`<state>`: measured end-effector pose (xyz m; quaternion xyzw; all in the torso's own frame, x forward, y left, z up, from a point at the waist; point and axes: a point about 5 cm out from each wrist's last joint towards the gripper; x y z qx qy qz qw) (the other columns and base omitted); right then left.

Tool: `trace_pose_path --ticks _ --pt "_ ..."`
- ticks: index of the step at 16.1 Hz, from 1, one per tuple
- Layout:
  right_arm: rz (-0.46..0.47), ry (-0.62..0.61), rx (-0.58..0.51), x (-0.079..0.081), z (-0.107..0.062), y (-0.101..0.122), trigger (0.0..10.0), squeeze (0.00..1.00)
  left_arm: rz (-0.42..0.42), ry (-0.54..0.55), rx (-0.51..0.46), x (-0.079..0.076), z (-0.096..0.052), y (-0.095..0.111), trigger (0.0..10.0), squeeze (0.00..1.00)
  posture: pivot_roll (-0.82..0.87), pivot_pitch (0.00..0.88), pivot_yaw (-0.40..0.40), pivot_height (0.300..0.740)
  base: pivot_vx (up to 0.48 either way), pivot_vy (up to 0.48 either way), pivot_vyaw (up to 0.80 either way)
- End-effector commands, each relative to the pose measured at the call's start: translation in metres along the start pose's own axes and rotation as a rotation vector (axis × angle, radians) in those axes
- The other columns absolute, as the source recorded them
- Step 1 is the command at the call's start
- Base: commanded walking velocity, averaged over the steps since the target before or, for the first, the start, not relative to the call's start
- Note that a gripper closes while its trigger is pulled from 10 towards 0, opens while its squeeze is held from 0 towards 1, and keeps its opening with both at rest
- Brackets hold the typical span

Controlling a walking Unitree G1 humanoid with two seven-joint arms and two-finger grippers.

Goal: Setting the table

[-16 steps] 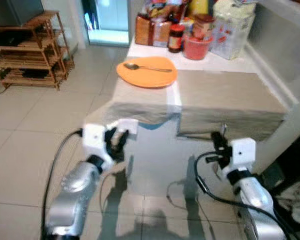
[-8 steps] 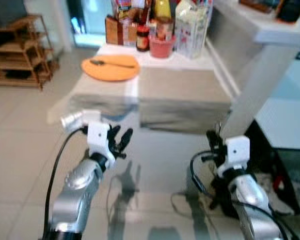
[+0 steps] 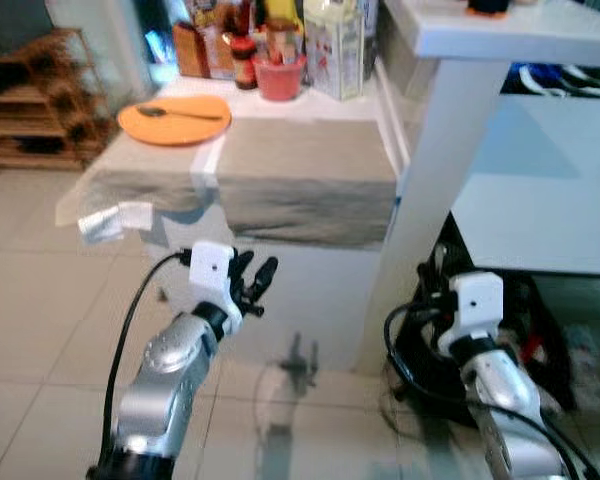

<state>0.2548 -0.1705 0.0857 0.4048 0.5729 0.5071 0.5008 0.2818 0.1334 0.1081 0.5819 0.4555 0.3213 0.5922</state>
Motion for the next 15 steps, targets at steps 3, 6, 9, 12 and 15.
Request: trace_pose_path --ticks 3,6,9,12,15 --pt "-0.034 -0.005 -0.034 -0.003 0.0 0.007 0.0 0.0 0.01 0.011 -0.004 0.001 0.005 0.003 10.0 0.0 0.01 0.0 0.01 0.74 0.0 -0.451 0.0" --pt "-0.024 -0.015 -0.036 -0.002 -0.001 0.007 0.0 0.0 -0.001 0.036 0.003 0.002 0.009 0.001 10.0 0.0 0.01 0.0 0.011 0.74 0.0 -0.434 0.0" --pt "-0.032 -0.034 -0.036 -0.003 -0.003 0.006 0.0 0.0 -0.009 0.069 0.021 0.01 0.006 -0.003 10.0 0.0 0.01 0.0 0.013 0.74 0.0 -0.43 0.0" --pt "-0.05 -0.084 -0.031 -0.013 -0.01 0.005 0.0 0.0 -0.004 0.174 0.073 0.039 -0.016 -0.017 10.0 0.0 0.0 0.0 0.022 0.74 0.0 -0.445 0.0" --pt "-0.077 -0.173 0.0 -0.028 -0.024 -0.004 0.0 0.0 -0.054 0.26 0.072 0.056 -0.041 -0.028 10.0 0.0 0.01 0.0 0.021 0.74 0.0 -0.466 0.0"
Point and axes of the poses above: a point about 5 cm out from each wrist's last joint towards the gripper, its own z axis pointing out of the wrist towards the gripper, its own y axis along the axis of the wrist's last joint, x = y × z, and after that the axes turned 3 degrees about -z, right-handed
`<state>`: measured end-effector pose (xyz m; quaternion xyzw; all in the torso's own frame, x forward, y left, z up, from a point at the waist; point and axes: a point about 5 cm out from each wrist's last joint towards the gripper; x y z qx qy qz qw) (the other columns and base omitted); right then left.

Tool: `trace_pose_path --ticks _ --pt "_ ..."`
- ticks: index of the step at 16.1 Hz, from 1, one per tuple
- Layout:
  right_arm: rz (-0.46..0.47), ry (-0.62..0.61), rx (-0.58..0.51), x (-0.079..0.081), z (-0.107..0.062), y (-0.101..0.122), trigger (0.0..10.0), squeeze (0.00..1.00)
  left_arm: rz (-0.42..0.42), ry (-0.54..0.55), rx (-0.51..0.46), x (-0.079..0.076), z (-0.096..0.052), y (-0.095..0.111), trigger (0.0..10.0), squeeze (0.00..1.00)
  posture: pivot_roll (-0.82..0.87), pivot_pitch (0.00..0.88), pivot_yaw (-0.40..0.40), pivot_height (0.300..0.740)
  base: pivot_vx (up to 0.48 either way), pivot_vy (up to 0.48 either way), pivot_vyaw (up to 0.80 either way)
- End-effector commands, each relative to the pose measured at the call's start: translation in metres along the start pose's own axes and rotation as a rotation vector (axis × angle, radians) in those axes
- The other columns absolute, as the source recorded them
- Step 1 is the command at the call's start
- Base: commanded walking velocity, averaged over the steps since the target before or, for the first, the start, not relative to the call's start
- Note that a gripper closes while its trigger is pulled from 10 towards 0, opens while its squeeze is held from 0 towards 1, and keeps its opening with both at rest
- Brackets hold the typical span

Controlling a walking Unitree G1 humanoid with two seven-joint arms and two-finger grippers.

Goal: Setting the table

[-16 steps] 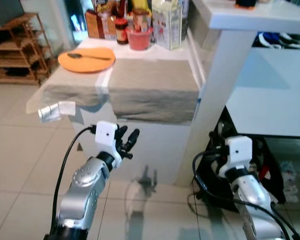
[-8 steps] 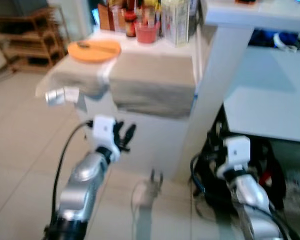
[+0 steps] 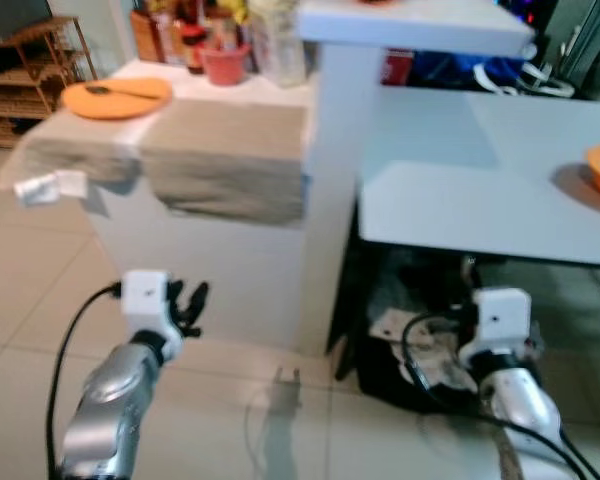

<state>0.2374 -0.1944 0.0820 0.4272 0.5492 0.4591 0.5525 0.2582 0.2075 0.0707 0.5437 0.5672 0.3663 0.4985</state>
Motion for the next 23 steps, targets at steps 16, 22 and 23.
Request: trace_pose_path --ticks 16,22,23 --pt "-0.018 -0.004 0.004 0.004 -0.002 -0.01 0.0 0.0 0.085 -0.051 -0.08 -0.023 0.018 0.009 10.0 0.0 -0.01 0.0 0.02 0.74 0.0 -0.355 0.0" --pt "-0.015 0.001 -0.012 0.005 -0.001 -0.008 0.0 0.0 0.082 -0.09 -0.085 -0.031 0.024 0.013 10.0 0.0 -0.02 0.0 0.026 0.74 0.0 -0.441 0.0" --pt "-0.015 0.005 -0.013 0.006 0.001 -0.007 0.0 0.0 0.081 -0.102 -0.094 -0.033 0.026 0.016 10.0 0.0 -0.02 0.0 0.027 0.74 0.0 -0.428 0.0"
Point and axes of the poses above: a point about 5 cm out from each wrist's last joint towards the gripper, its own z axis pointing out of the wrist towards the gripper, its own y axis along the axis of the wrist's last joint, x = y × z, and after that the axes turned 3 degrees about -z, right-handed
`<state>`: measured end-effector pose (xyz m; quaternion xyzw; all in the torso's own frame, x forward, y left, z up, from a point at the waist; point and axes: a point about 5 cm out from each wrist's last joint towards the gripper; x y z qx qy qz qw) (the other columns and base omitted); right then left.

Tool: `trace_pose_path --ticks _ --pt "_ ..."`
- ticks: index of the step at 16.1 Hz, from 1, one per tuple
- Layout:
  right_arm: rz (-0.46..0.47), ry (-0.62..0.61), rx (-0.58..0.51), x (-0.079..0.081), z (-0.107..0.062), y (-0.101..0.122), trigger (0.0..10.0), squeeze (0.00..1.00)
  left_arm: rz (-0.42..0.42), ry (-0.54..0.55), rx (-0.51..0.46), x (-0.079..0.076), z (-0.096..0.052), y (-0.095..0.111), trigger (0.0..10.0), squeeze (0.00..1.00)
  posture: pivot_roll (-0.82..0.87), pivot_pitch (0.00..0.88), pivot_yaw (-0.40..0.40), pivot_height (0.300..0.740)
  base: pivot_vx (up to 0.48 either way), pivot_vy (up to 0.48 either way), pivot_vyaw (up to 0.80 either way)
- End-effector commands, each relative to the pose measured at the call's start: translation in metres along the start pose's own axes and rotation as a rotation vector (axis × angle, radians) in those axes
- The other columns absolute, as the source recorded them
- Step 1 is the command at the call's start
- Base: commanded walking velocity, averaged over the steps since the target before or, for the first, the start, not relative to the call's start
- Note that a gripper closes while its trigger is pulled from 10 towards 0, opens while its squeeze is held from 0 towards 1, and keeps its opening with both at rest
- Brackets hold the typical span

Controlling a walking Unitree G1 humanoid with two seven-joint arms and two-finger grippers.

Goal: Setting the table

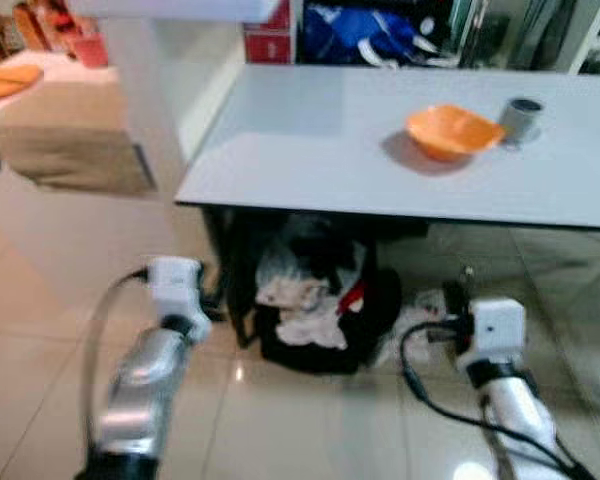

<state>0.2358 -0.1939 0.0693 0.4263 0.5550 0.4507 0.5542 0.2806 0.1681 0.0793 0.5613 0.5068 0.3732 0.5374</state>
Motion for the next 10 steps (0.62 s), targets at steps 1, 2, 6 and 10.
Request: trace_pose_path --ticks 1,2,6,10 --pt "0.001 0.007 -0.025 0.0025 0.0033 0.0053 0.0 0.0 0.019 0.007 -0.016 0.0055 0.0027 0.0082 10.0 0.0 -0.02 0.0 0.027 0.74 0.0 -0.42 -0.8" --pt "0.006 -0.001 -0.023 0.0016 0.0047 0.0055 0.0 0.0 0.017 0.006 -0.02 0.0056 0.0048 0.0101 10.0 0.0 -0.02 0.0 0.029 0.74 0.24 -0.412 -0.8" --pt "-0.01 -0.006 -0.024 -0.0004 0.0057 0.0058 0.0 0.0 0.015 0.005 -0.019 0.0047 0.0064 0.0097 10.0 0.0 -0.02 0.0 0.028 0.74 0.241 -0.412 0.0" --pt "-0.016 0.002 -0.029 0.0008 0.0046 0.0063 0.0 0.0 0.011 0.009 -0.019 0.0038 0.0068 0.009 10.0 0.0 -0.02 0.0 0.027 0.74 0.252 -0.406 0.0"
Point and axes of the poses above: a point about 5 cm out from each wrist's last joint towards the gripper, its own z axis pointing out of the wrist towards the gripper, its own y axis along the axis of the wrist's last joint, x = y × z, and after that the axes turned 3 degrees about -z, right-handed
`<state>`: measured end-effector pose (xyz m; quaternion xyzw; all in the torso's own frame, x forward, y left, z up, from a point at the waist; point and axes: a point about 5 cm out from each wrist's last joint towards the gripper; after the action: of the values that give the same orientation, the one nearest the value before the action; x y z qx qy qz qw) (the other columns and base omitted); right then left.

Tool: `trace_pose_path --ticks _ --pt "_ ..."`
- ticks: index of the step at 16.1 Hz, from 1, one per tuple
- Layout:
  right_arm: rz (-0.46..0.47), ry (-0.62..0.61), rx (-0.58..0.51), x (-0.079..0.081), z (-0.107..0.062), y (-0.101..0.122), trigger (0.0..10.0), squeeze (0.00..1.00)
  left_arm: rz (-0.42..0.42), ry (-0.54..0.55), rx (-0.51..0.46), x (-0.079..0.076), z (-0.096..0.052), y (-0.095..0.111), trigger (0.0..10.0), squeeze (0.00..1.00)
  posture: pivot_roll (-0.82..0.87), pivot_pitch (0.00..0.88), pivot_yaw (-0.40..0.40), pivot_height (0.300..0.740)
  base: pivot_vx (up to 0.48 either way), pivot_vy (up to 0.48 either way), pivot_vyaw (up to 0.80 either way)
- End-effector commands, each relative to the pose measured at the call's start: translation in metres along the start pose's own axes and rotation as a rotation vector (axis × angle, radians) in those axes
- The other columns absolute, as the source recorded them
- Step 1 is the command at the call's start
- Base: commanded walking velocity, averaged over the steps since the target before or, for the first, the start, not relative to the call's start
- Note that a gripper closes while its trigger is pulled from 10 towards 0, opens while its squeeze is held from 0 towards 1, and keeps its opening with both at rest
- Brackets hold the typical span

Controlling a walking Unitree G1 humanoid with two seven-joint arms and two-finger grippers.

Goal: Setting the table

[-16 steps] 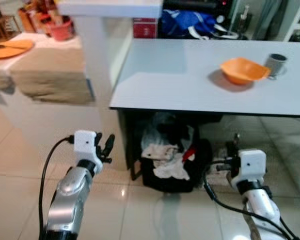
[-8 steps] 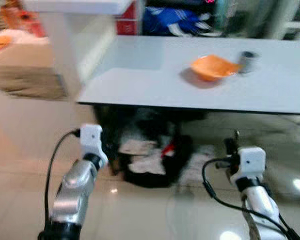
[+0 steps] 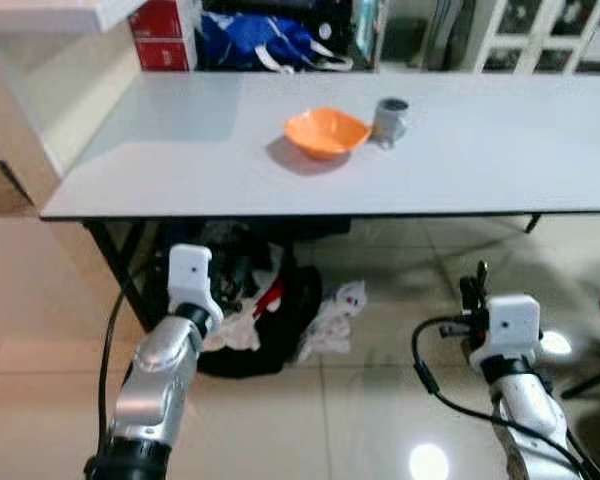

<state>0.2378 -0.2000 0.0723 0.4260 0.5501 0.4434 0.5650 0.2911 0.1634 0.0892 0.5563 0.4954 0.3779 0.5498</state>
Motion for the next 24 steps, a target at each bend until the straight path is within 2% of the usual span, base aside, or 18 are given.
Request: trace_pose_path --ticks 1,10,12,15,18,24 --pt "-0.001 0.027 -0.024 0.008 0.002 0.005 0.0 0.0 0.006 0.025 0.012 0.007 -0.002 -0.002 10.0 0.0 -0.03 0.0 0.028 0.74 0.255 -0.405 0.0" --pt "-0.009 0.038 -0.03 0.006 0.005 0.006 0.0 0.0 0.008 0.025 0.013 0.004 0.003 -0.002 10.0 0.0 -0.02 0.0 0.027 0.74 0.257 -0.403 0.0" --pt "-0.008 0.044 -0.031 0.007 0.007 0.006 0.0 0.0 0.051 0.044 0.004 0.006 0.004 -0.001 10.0 0.0 -0.02 0.0 0.028 0.74 0.308 -0.354 0.0" --pt "-0.011 0.049 -0.034 0.009 0.009 0.006 0.0 0.0 0.091 0.036 -0.027 0.004 0.009 0.007 10.0 0.0 -0.02 0.0 0.032 0.74 0.0 0.0 0.0" --pt "-0.019 0.055 -0.037 0.009 0.009 0.006 0.0 0.0 0.089 0.021 -0.045 0.001 0.01 0.011 10.0 0.0 -0.02 0.0 0.033 0.74 0.0 0.0 0.0" --pt "-0.021 0.052 -0.038 0.009 0.007 0.006 0.0 0.0 0.101 0.003 -0.04 -0.004 0.007 0.007 10.0 0.0 -0.03 0.0 0.034 0.74 0.0 0.0 0.0"
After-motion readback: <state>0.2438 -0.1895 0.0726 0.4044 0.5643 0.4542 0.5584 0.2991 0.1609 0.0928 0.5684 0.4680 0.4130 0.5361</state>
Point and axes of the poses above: a point about 5 cm out from each wrist's last joint towards the gripper, its own z axis pointing out of the wrist towards the gripper, its own y axis along the axis of the wrist's last joint, x = y × z, and after that the axes turned 3 degrees about -z, right-handed
